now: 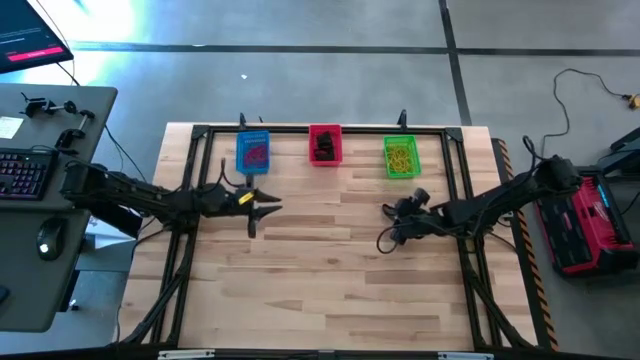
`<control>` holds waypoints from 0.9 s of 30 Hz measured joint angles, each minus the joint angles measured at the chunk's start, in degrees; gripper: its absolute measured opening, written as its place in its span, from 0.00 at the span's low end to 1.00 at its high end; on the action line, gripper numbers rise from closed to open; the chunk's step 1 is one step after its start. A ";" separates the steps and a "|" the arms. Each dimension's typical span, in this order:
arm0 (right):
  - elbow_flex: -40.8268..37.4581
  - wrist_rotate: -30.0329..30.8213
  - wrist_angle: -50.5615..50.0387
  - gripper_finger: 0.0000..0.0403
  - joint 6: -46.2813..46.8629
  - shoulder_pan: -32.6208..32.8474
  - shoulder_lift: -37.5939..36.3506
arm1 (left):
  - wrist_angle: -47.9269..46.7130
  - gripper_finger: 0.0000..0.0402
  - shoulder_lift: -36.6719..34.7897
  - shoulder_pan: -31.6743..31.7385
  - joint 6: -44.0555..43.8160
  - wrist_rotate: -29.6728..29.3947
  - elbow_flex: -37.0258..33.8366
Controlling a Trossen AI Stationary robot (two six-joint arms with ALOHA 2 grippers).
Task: Sort rubber bands into baskets
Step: Put the black rubber band into the red bin
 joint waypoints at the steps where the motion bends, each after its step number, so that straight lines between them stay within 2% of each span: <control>1: -0.80 -0.16 1.24 0.50 0.46 0.00 0.00 | 1.22 0.21 0.00 -0.25 -0.23 0.00 -0.61; 5: -4.20 -1.16 6.02 0.49 2.58 0.00 0.02 | 3.38 0.21 -0.02 -0.50 -0.25 0.00 -2.05; 9: -7.48 -2.05 10.37 0.44 4.08 0.00 0.02 | 3.47 0.21 -0.02 -0.50 -0.25 -0.24 -2.26; 16: -10.84 -2.09 18.27 0.27 2.94 0.00 0.00 | 4.74 0.21 -1.39 -0.50 1.27 -0.26 -2.24; 22: -10.76 -2.01 21.36 0.04 -1.19 0.00 0.02 | 3.98 0.21 -4.61 -0.46 2.91 -0.29 -2.24; 27: -10.74 -2.31 29.22 0.03 -5.06 0.00 0.02 | 1.77 0.21 -7.21 -0.46 3.33 -0.50 -2.24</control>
